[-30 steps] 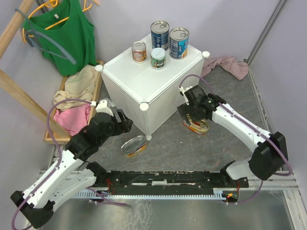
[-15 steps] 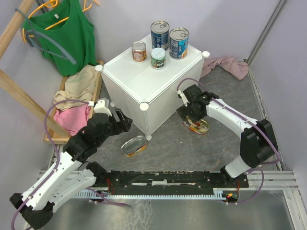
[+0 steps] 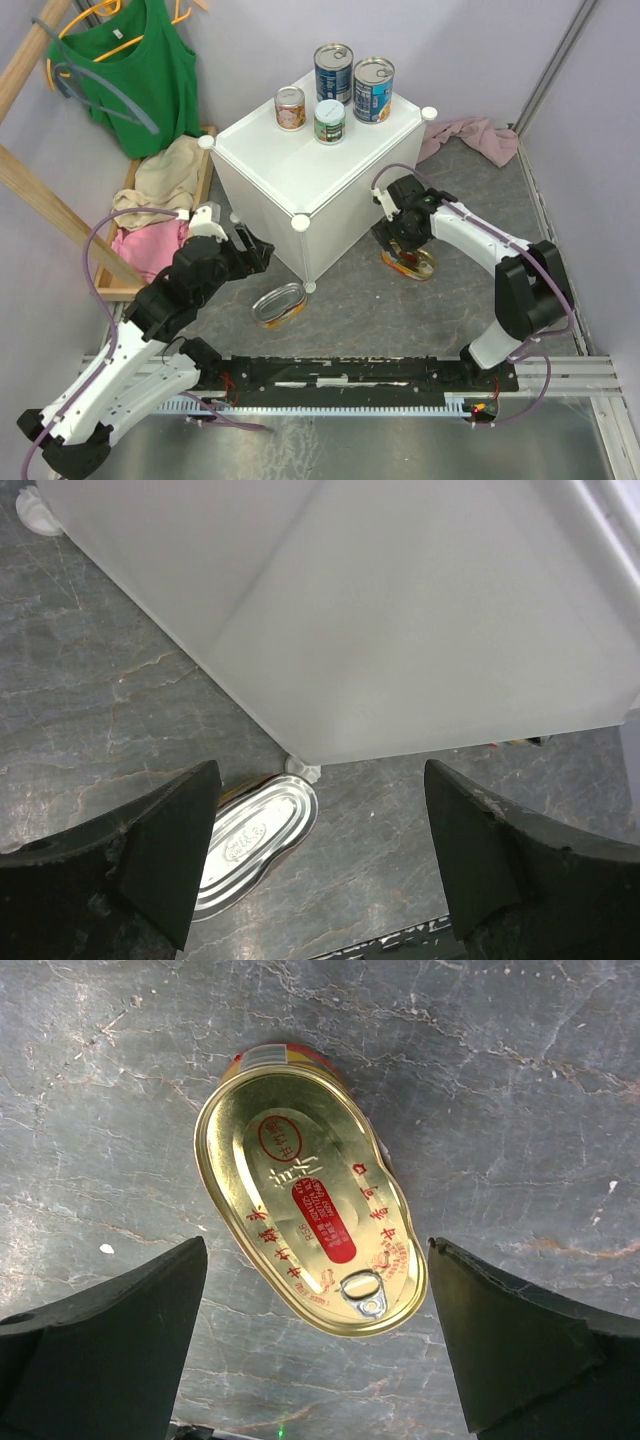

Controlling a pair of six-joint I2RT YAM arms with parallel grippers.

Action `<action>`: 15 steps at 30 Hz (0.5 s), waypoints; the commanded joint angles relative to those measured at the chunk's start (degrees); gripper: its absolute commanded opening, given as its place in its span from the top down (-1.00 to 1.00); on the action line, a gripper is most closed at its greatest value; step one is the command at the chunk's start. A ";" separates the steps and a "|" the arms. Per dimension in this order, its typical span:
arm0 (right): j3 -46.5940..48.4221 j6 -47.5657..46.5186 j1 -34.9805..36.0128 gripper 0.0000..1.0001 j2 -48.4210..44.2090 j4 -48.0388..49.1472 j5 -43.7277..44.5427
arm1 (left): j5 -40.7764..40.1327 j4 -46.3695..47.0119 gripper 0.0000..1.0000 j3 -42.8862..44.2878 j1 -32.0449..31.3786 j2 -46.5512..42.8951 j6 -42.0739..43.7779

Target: Place and organize the canned foods onto the counter

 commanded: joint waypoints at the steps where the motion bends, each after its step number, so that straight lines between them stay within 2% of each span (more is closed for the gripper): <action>1: -0.25 -1.58 -0.55 -0.99 1.32 1.93 -1.71 | -1.30 2.38 -0.79 3.45 -0.21 0.02 -1.03; 15: -0.39 -1.76 -2.10 -1.00 4.36 2.03 -3.64 | -0.99 2.38 -0.79 4.64 -0.21 0.20 -0.79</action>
